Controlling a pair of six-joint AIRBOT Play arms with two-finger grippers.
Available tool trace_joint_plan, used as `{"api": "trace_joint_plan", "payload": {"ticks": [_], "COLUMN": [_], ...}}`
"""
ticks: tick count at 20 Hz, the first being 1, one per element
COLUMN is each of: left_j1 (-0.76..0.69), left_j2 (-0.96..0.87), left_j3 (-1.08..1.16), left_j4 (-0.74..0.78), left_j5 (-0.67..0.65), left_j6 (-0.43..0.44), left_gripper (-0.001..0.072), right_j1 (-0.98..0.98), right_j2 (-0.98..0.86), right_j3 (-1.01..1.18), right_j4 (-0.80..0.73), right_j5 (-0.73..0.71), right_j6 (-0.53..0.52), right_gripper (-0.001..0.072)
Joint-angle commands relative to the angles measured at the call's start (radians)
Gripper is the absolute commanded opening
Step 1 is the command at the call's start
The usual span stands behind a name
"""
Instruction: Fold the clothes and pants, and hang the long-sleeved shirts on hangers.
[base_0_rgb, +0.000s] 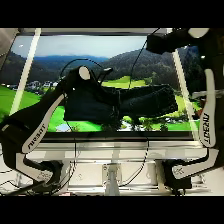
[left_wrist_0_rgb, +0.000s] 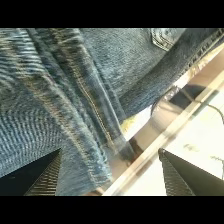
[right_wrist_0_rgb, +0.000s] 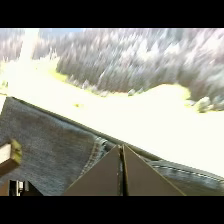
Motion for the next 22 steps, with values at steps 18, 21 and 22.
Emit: {"api": "trace_joint_plan", "payload": {"ticks": [18,21,22], "left_j1": [0.827,0.809,0.800], "left_j2": [0.196,0.106,0.076], "left_j3": [-0.287,-0.312,-0.312], "left_j4": [0.023,0.022,0.014], "left_j5": [-0.109,-0.107,-0.094], "left_j6": [0.362,0.366,0.366], "left_gripper": [0.0688,0.0688,0.0688], "right_j1": [-0.307,-0.307,-0.307], "right_j2": [0.616,0.620,0.618], "right_j3": [-0.367,-0.372,-0.372], "right_j4": [-0.150,-0.148,-0.148], "right_j5": [0.167,0.165,0.166], "right_j6": [-0.335,-0.335,-0.335], "right_gripper": [0.0052,0.0052,0.0052]}}
